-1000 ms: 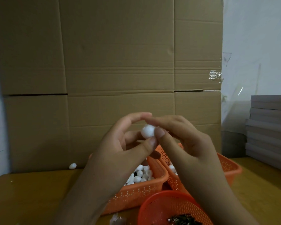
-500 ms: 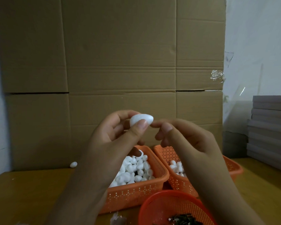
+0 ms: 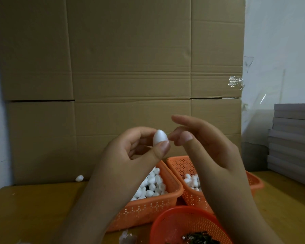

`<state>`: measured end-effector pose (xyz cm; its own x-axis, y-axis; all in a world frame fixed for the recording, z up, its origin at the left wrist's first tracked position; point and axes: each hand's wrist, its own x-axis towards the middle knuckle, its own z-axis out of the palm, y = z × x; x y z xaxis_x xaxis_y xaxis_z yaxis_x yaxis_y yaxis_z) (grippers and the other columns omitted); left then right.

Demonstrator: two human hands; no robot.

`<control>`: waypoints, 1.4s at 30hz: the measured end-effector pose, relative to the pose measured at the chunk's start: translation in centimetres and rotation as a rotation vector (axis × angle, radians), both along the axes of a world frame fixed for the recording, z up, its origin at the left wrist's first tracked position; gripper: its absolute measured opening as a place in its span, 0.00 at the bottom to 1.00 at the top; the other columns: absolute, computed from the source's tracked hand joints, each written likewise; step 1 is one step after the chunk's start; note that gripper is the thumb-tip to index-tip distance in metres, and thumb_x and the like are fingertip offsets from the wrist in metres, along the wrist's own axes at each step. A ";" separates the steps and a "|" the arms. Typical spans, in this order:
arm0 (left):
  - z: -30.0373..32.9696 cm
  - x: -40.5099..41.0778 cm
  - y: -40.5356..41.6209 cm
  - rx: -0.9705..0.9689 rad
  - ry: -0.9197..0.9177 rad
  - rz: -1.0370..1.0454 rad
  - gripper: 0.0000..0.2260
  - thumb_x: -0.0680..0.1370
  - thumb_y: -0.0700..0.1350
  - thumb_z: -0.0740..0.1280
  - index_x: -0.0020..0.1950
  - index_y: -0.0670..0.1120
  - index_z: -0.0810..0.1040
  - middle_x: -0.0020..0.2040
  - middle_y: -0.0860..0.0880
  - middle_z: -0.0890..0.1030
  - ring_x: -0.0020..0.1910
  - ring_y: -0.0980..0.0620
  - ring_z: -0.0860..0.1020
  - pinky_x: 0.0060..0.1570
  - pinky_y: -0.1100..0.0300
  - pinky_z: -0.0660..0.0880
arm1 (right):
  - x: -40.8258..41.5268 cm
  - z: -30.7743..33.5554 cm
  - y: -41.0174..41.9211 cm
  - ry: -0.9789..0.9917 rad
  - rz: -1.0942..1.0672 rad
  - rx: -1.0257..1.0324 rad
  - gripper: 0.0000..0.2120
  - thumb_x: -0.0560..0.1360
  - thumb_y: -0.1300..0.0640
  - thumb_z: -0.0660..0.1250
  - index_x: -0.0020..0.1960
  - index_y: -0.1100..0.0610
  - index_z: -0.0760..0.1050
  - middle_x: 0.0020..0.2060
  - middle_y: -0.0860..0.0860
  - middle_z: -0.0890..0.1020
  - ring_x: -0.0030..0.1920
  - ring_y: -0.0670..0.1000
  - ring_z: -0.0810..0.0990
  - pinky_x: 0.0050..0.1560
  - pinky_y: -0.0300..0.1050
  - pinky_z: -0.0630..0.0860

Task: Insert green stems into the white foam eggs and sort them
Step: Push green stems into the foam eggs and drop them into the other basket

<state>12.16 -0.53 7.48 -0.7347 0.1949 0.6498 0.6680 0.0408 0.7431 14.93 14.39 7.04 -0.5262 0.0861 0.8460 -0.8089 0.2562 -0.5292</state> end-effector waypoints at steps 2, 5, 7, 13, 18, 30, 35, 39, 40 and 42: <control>-0.1 -0.2 0.0 -0.030 0.009 0.013 0.11 0.67 0.59 0.70 0.48 0.63 0.81 0.47 0.61 0.85 0.49 0.62 0.82 0.48 0.60 0.74 | 0.0 0.0 0.0 0.004 0.011 0.013 0.12 0.75 0.54 0.62 0.56 0.44 0.79 0.44 0.42 0.84 0.51 0.42 0.81 0.52 0.33 0.75; -0.2 -0.3 0.0 -0.046 0.004 0.019 0.11 0.66 0.60 0.69 0.47 0.63 0.82 0.47 0.60 0.85 0.49 0.61 0.82 0.50 0.56 0.76 | 0.0 0.0 -0.2 -0.022 0.040 0.043 0.13 0.76 0.53 0.61 0.56 0.42 0.79 0.48 0.40 0.84 0.54 0.42 0.80 0.54 0.34 0.75; -0.2 -0.3 -0.1 -0.009 0.001 -0.004 0.11 0.67 0.59 0.70 0.47 0.61 0.83 0.47 0.59 0.85 0.48 0.61 0.82 0.48 0.59 0.75 | -0.2 -0.2 -0.1 -0.033 0.010 0.019 0.12 0.76 0.52 0.61 0.54 0.41 0.79 0.47 0.38 0.84 0.53 0.40 0.80 0.52 0.32 0.74; -0.4 -0.8 -0.5 0.129 -0.043 -0.101 0.10 0.69 0.50 0.71 0.49 0.57 0.83 0.47 0.51 0.86 0.45 0.56 0.84 0.38 0.63 0.77 | -0.9 0.0 0.3 -0.194 0.078 -0.030 0.11 0.79 0.55 0.59 0.51 0.48 0.80 0.39 0.48 0.85 0.41 0.44 0.82 0.44 0.32 0.76; -0.3 -0.9 -0.5 0.136 -0.053 -0.127 0.09 0.70 0.51 0.75 0.49 0.57 0.82 0.49 0.52 0.86 0.47 0.53 0.85 0.43 0.60 0.78 | -0.4 0.1 0.0 -0.150 0.107 -0.090 0.15 0.71 0.47 0.59 0.50 0.49 0.81 0.40 0.46 0.85 0.42 0.43 0.83 0.44 0.29 0.75; -0.4 -0.2 0.2 -0.066 0.147 0.157 0.17 0.73 0.55 0.70 0.59 0.69 0.74 0.48 0.63 0.83 0.48 0.63 0.81 0.47 0.61 0.75 | -0.6 -0.2 0.2 -0.037 0.014 -0.064 0.11 0.76 0.51 0.59 0.52 0.44 0.79 0.44 0.40 0.85 0.48 0.41 0.82 0.48 0.32 0.76; -0.8 -0.4 0.6 -0.173 0.147 0.260 0.08 0.75 0.59 0.69 0.53 0.66 0.76 0.48 0.67 0.81 0.50 0.67 0.79 0.49 0.54 0.78 | -0.4 -0.2 -0.2 -0.021 0.007 0.023 0.11 0.77 0.52 0.60 0.53 0.43 0.79 0.46 0.38 0.84 0.52 0.40 0.81 0.53 0.32 0.74; -0.8 -0.6 0.3 -0.129 0.162 0.321 0.07 0.72 0.62 0.68 0.48 0.64 0.80 0.47 0.65 0.81 0.48 0.66 0.78 0.42 0.66 0.72 | -0.9 -0.4 0.0 -0.106 -0.016 0.024 0.10 0.77 0.50 0.60 0.52 0.41 0.79 0.45 0.37 0.83 0.50 0.38 0.80 0.48 0.30 0.74; -0.7 -0.5 0.2 -0.098 0.161 0.319 0.09 0.72 0.64 0.67 0.47 0.64 0.80 0.47 0.65 0.81 0.46 0.65 0.77 0.40 0.70 0.71 | -1.1 -0.4 0.1 -0.141 -0.014 0.018 0.09 0.79 0.50 0.61 0.52 0.42 0.79 0.44 0.38 0.84 0.48 0.38 0.81 0.47 0.30 0.75; -0.6 -0.4 0.1 -0.031 0.129 0.277 0.10 0.72 0.65 0.64 0.47 0.65 0.80 0.45 0.68 0.80 0.44 0.66 0.77 0.38 0.72 0.70 | -1.3 -0.3 0.3 -0.219 0.041 -0.007 0.09 0.79 0.54 0.61 0.53 0.46 0.79 0.42 0.42 0.85 0.44 0.40 0.82 0.45 0.30 0.75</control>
<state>11.74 -0.39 6.89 -0.6748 0.0201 0.7377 0.7168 0.2557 0.6487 13.62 14.71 6.73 -0.7009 0.0664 0.7102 -0.6839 0.2205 -0.6955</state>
